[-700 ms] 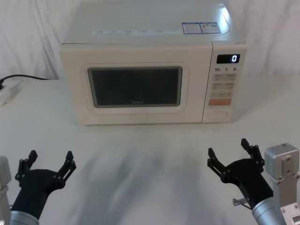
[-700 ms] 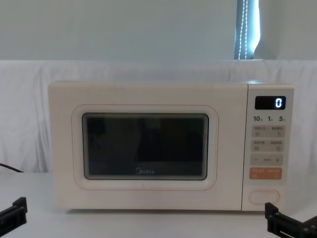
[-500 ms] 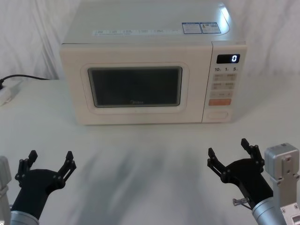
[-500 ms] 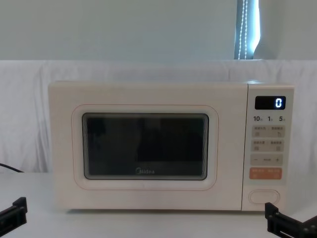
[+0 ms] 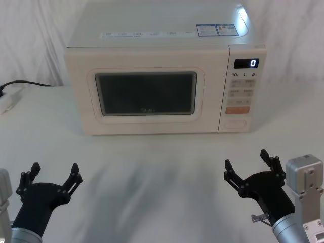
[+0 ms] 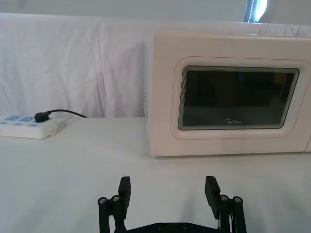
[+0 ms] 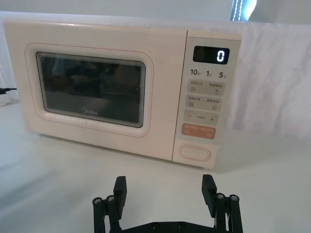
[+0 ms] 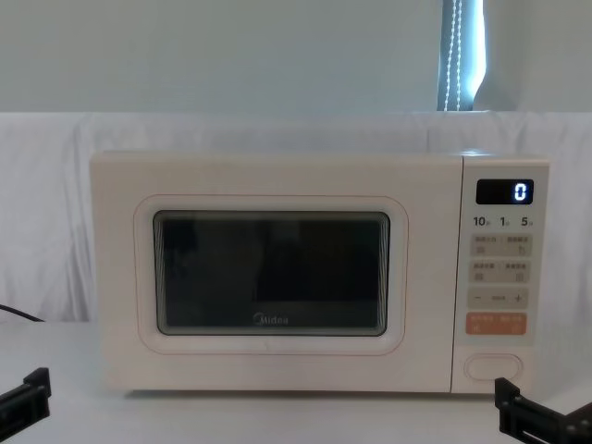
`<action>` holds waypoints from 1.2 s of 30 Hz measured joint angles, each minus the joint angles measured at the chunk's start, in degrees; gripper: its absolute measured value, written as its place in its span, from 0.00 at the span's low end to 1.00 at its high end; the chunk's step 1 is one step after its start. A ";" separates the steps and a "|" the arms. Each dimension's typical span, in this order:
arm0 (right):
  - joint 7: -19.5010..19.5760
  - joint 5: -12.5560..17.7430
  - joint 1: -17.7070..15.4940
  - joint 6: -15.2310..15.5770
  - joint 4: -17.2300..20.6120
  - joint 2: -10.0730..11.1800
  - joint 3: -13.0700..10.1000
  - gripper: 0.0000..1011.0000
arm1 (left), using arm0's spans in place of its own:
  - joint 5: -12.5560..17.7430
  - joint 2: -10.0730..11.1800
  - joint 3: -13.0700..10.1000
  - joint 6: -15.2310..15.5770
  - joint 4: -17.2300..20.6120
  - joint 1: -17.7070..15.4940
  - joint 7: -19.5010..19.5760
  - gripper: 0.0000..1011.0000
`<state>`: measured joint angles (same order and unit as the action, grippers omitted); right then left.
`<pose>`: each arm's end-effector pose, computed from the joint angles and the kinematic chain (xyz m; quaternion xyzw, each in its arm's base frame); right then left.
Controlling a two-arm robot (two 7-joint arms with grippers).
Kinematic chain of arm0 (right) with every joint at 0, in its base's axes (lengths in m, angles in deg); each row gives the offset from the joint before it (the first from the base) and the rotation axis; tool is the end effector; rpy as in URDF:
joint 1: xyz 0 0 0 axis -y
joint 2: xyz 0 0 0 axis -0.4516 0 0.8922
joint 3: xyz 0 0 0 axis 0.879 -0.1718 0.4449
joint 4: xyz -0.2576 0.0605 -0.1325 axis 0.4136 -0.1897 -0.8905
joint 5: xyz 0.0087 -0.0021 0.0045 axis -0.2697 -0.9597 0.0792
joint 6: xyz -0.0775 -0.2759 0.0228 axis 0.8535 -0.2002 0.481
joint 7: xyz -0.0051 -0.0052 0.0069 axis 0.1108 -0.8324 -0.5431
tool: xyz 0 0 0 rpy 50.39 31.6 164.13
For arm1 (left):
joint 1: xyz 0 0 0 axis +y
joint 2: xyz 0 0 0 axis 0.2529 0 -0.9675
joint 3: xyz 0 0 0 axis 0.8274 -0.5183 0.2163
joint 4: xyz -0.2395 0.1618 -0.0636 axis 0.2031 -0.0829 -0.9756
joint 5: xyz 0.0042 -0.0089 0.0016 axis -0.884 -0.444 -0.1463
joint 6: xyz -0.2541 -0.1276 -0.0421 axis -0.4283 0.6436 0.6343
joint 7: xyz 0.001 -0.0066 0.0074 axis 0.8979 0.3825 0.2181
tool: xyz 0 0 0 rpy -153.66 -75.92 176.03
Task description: Press the button to open the microwave door with one hand; close the microwave door with the other hand.
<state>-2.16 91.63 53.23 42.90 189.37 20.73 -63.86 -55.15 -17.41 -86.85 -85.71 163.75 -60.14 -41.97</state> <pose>0.2445 0.0312 -0.3028 -0.0015 -0.0414 -0.6059 0.7945 0.2302 0.0412 -0.2905 -0.0174 0.0064 0.6616 0.7497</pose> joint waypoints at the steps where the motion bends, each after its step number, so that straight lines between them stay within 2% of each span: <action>1: 0.00 0.00 0.00 0.00 0.00 0.00 0.00 0.99 | 0.00 0.00 0.00 0.00 0.00 0.00 0.00 0.99; 15: 0.00 0.00 0.00 0.00 0.00 0.00 0.00 0.99 | 0.00 0.00 0.00 0.00 0.00 0.00 0.00 0.99; 23: 0.00 0.00 0.00 0.00 0.00 0.00 0.00 0.86 | 0.00 0.00 0.00 0.00 0.00 0.00 0.00 0.99; 24: 0.00 0.00 0.00 0.00 0.00 0.00 0.00 0.82 | 0.00 0.00 0.00 0.00 0.00 0.00 0.00 0.99; 25: 0.00 0.00 0.00 0.00 0.00 0.00 0.00 0.24 | 0.00 0.00 0.00 0.00 0.00 0.00 0.00 0.99; 27: 0.00 0.00 0.00 0.00 0.00 0.00 0.00 0.17 | 0.00 0.00 0.00 0.00 0.00 0.00 0.00 0.99; 30: -0.01 0.00 0.00 0.00 0.00 0.00 0.00 0.12 | 0.00 0.00 0.00 0.00 0.00 0.00 0.00 0.99; 31: -0.01 0.00 0.00 0.00 0.00 0.00 0.00 0.06 | 0.00 0.00 0.00 0.00 0.00 0.00 0.00 0.99; 34: -0.01 0.00 0.00 0.00 0.00 0.00 0.00 0.00 | 0.00 0.00 0.00 0.00 0.00 0.00 0.00 0.99; 36: 0.00 0.00 0.00 0.00 0.00 0.00 0.00 0.00 | 0.00 0.00 0.00 0.00 0.00 0.00 0.00 0.99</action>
<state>-2.16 91.64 53.23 42.90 189.37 20.73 -63.85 -55.15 -17.42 -86.85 -85.71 163.75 -60.14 -41.97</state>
